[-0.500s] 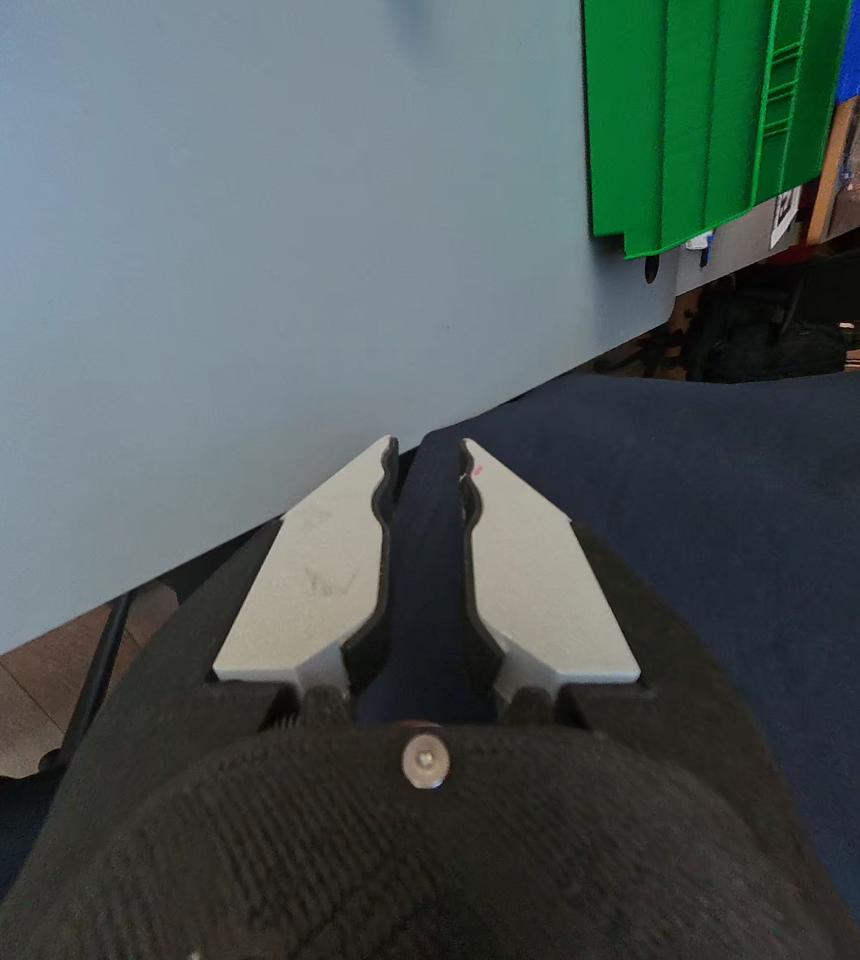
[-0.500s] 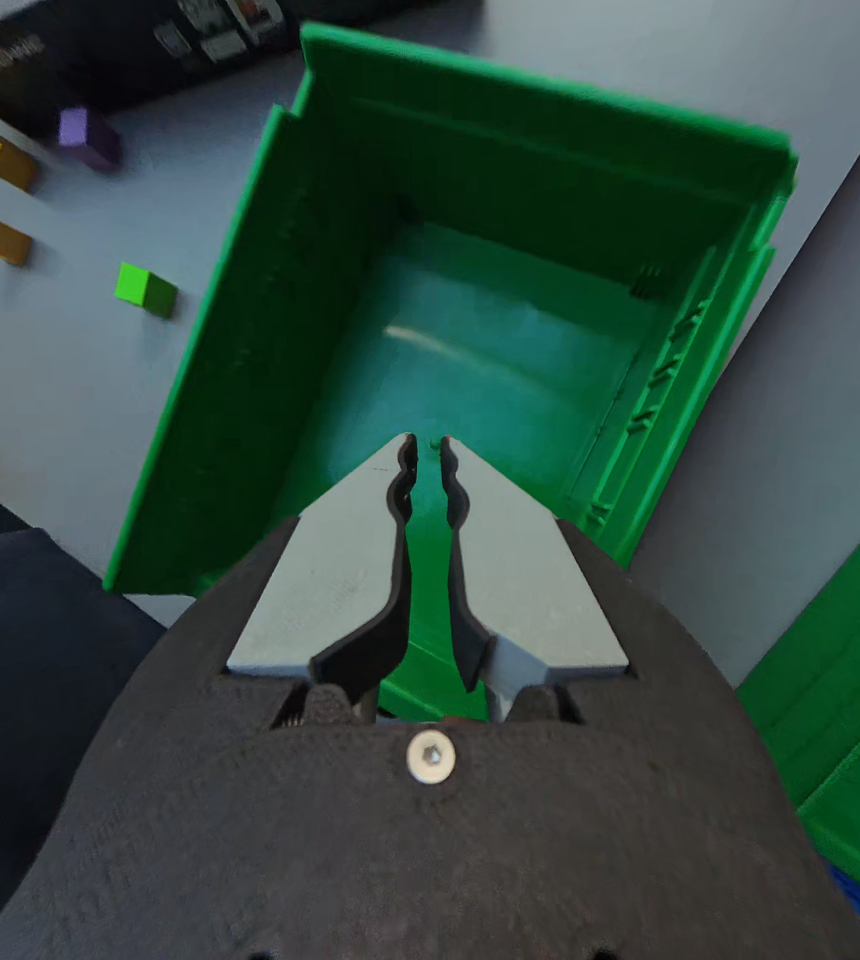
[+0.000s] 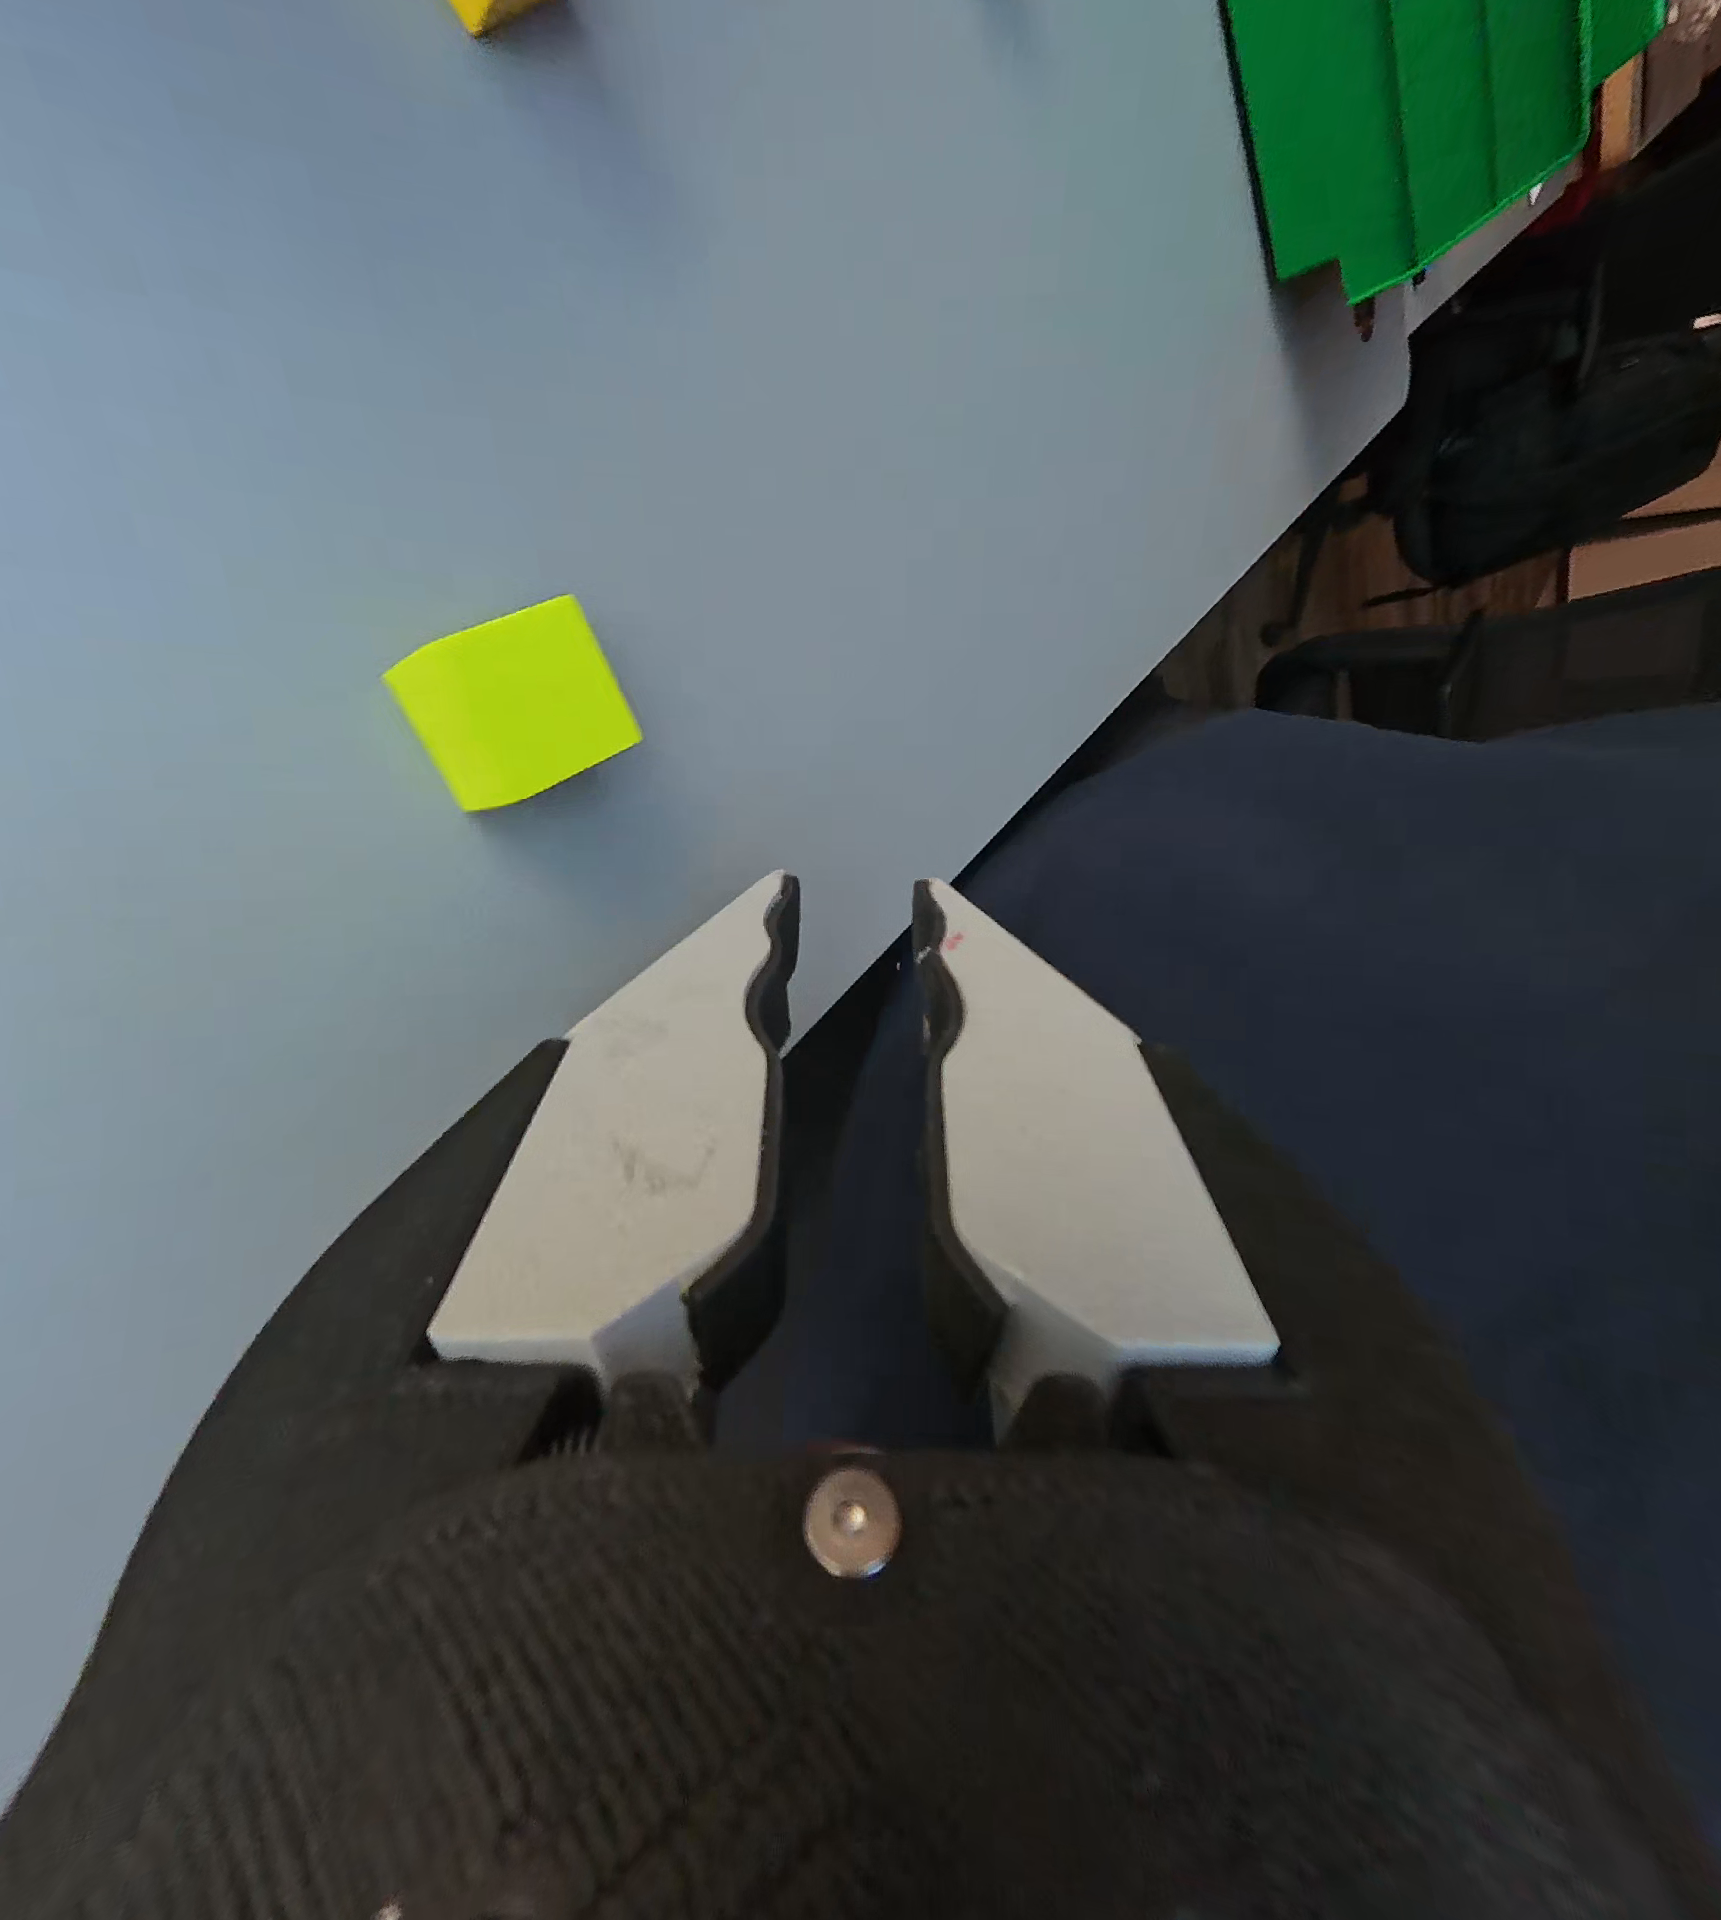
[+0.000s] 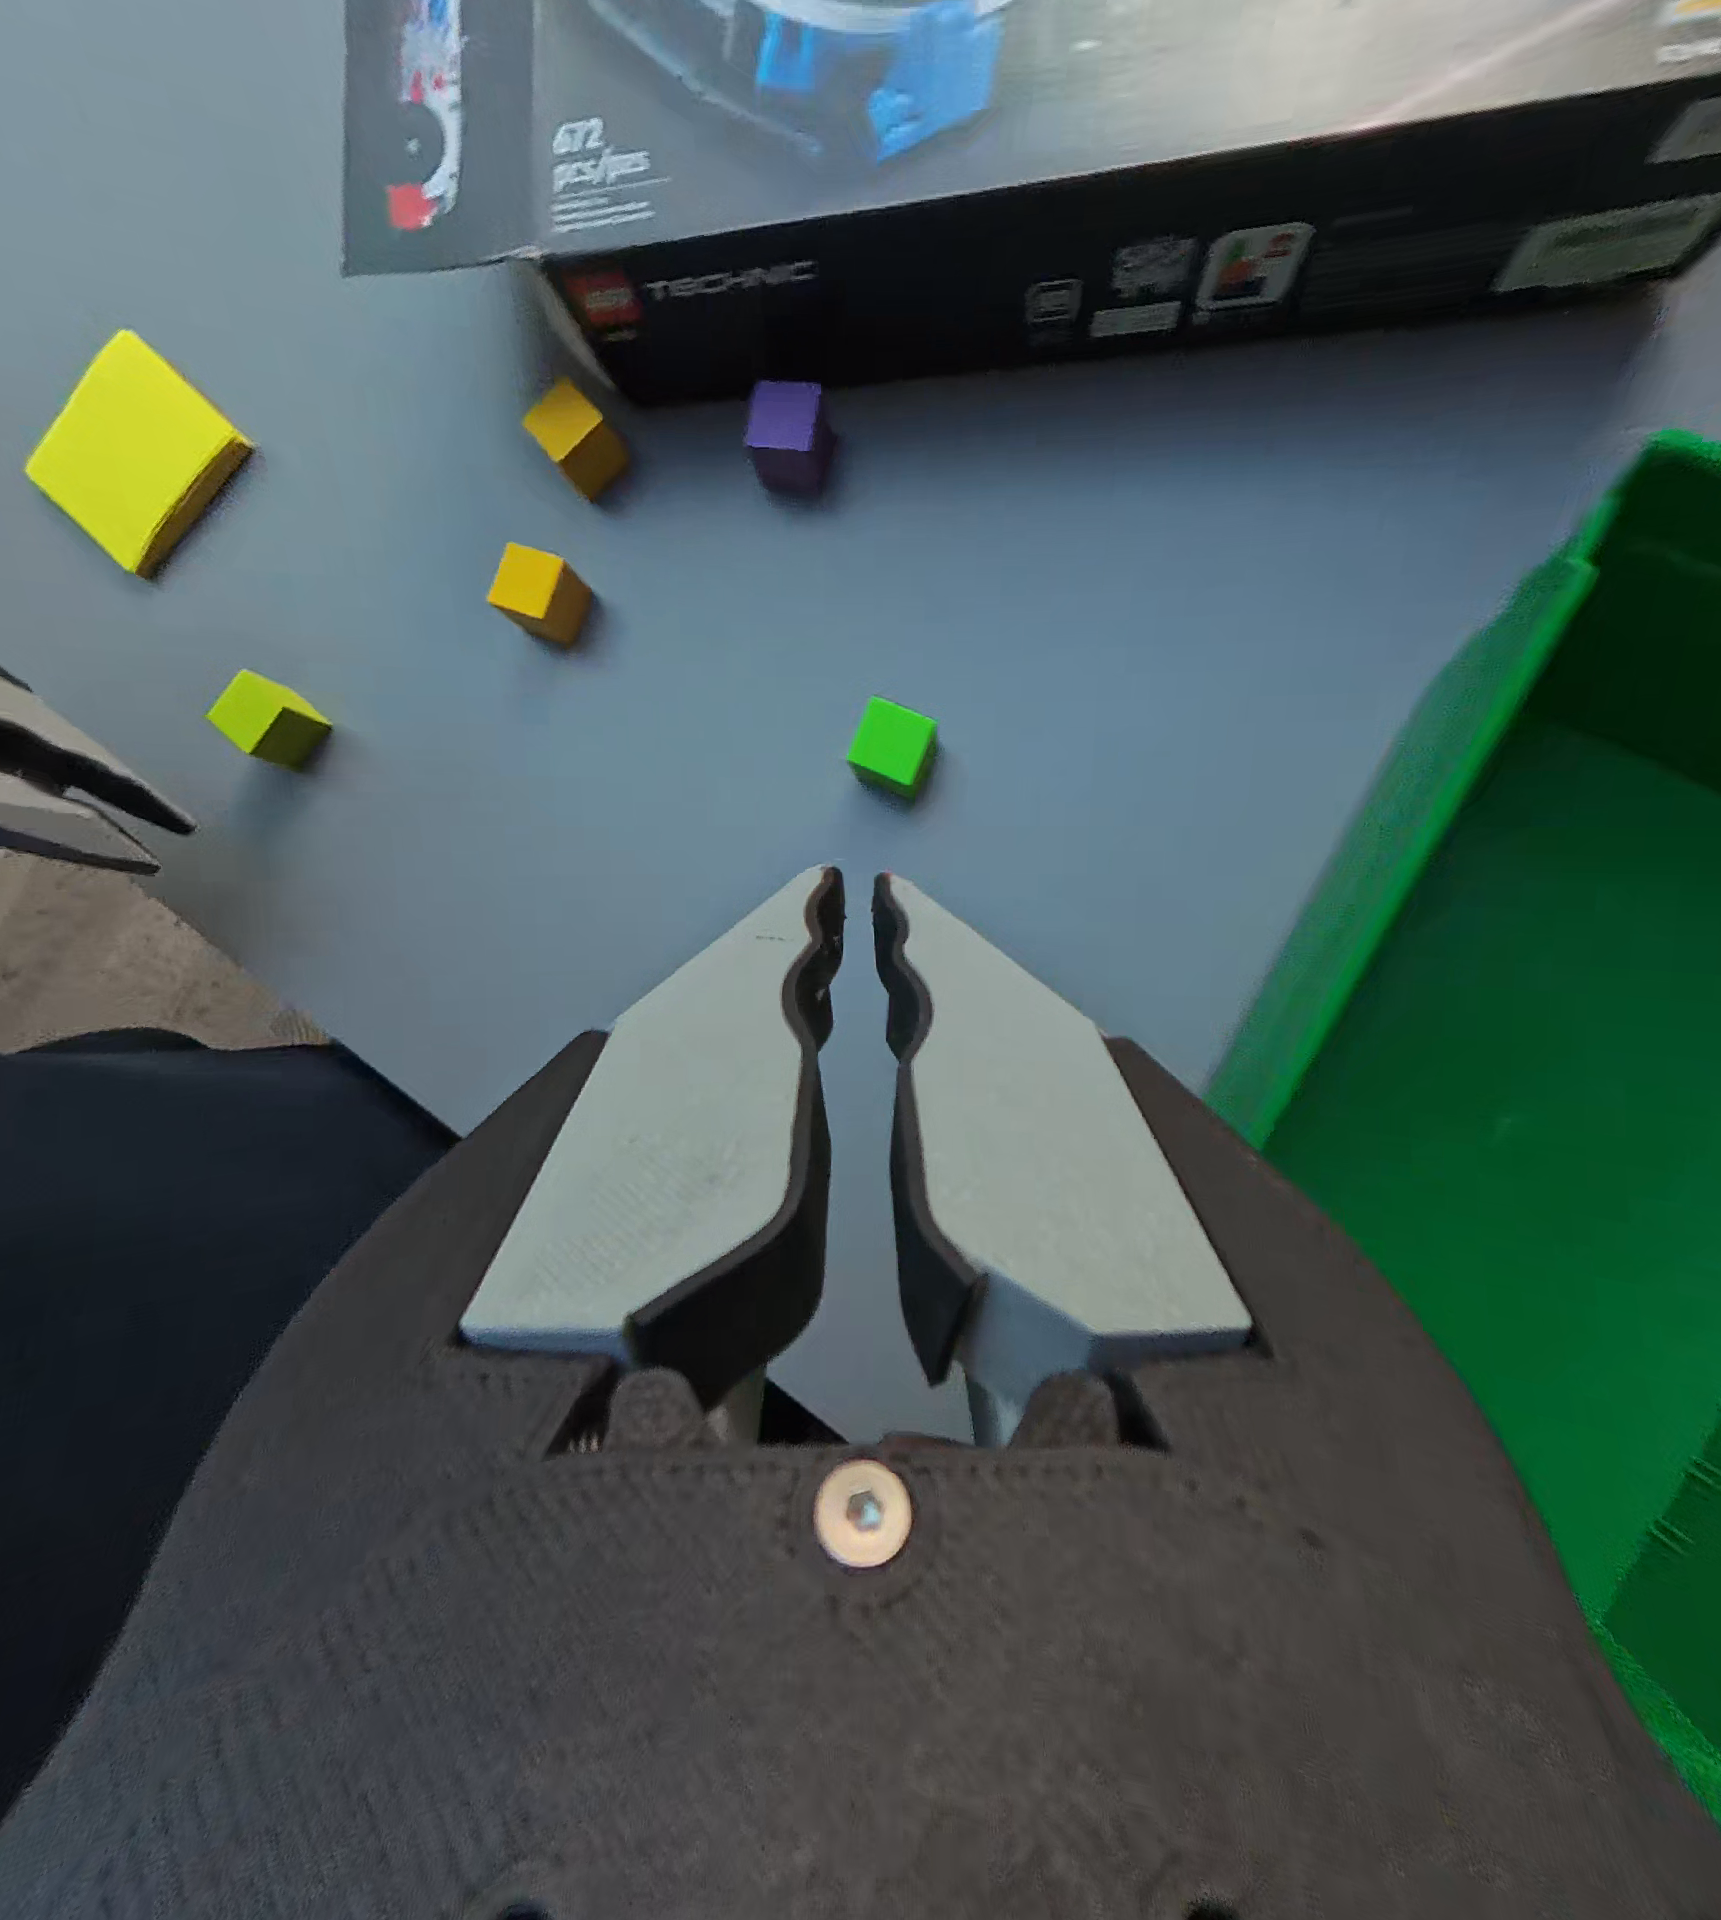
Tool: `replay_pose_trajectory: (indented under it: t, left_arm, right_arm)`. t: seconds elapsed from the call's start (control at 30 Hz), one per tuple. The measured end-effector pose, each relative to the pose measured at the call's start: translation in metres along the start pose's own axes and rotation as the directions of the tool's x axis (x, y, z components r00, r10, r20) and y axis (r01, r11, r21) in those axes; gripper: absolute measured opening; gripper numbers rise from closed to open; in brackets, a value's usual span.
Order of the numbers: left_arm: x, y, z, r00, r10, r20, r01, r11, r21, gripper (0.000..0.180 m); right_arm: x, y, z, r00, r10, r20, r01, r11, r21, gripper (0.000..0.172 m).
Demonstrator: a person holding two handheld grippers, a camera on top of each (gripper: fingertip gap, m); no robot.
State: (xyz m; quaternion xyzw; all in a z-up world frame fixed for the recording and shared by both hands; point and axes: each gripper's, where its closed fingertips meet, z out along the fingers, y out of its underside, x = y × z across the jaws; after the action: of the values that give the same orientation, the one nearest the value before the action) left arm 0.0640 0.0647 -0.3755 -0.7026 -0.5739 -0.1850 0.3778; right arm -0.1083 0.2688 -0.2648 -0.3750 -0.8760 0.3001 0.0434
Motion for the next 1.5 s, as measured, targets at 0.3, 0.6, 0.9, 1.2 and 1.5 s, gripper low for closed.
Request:
replay_pose_trajectory:
  t: [0.3, 0.6, 0.9, 1.2, 1.5]
  left_arm:
    - [-0.031, 0.008, -0.041, 1.0, -0.001, 0.017, 0.0, 0.999, 0.036, 0.018]
    - [-0.037, 0.04, -0.059, 0.983, -0.159, 0.096, 0.148, 0.983, 0.11, 0.018]
    - [-0.024, 0.078, -0.072, 0.92, -0.333, 0.209, 0.313, 0.942, 0.123, 0.019]
    - [-0.029, 0.075, -0.075, 0.919, -0.303, 0.252, 0.3, 0.953, 0.053, 0.02]
    - [-0.056, 0.071, -0.084, 0.97, -0.146, 0.193, 0.16, 0.985, -0.057, 0.022]
  right_arm:
    - [-0.114, -0.003, 0.053, 0.982, -0.111, 0.152, 0.121, 0.991, -0.058, 0.002]
    - [-0.165, 0.0, 0.093, 0.916, -0.141, 0.376, 0.169, 0.985, -0.043, 0.012]
    - [-0.149, 0.012, 0.109, 0.856, -0.133, 0.5, 0.159, 0.987, -0.008, 0.016]
    - [-0.119, 0.015, 0.111, 0.884, -0.19, 0.426, 0.19, 0.981, 0.045, 0.022]
    - [-0.134, -0.01, 0.162, 0.945, -0.224, 0.24, 0.246, 0.967, -0.066, 0.059]
